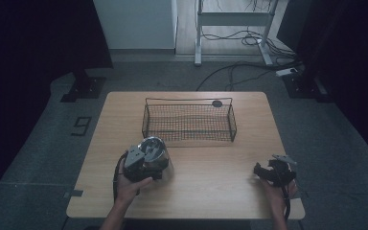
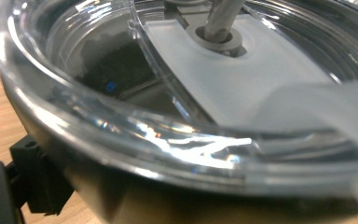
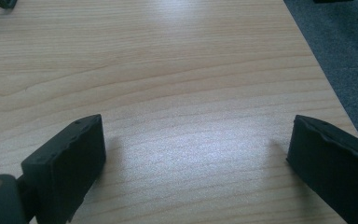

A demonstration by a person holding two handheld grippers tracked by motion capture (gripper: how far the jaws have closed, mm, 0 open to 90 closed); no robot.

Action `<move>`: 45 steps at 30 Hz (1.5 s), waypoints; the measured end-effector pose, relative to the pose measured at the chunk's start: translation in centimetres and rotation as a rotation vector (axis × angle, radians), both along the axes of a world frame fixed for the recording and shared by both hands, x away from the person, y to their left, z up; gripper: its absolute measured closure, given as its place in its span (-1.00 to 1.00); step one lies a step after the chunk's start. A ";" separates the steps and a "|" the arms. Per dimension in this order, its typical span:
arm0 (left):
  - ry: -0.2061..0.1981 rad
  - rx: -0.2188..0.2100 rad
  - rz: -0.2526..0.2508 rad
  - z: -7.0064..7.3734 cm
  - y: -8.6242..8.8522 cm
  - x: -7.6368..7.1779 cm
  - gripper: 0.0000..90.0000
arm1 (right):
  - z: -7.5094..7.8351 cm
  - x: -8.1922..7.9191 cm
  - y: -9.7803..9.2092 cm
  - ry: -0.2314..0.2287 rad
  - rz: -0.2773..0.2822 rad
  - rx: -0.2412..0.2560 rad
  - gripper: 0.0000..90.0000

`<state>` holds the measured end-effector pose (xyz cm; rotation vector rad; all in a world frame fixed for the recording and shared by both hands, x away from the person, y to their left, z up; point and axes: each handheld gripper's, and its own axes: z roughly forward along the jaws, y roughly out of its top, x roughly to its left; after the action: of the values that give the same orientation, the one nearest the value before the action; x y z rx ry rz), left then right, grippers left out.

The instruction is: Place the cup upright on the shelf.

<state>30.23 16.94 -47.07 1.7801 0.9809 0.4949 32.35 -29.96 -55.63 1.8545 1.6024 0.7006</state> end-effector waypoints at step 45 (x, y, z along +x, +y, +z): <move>0.017 -0.037 0.063 5.8 -0.4 2.4 -0.91 | 0.0 0.0 0.0 -0.002 -0.003 -0.001 -0.89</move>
<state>32.64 16.56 -41.30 1.7279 1.0540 0.4982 32.30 -29.95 -55.63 1.8548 1.5981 0.6991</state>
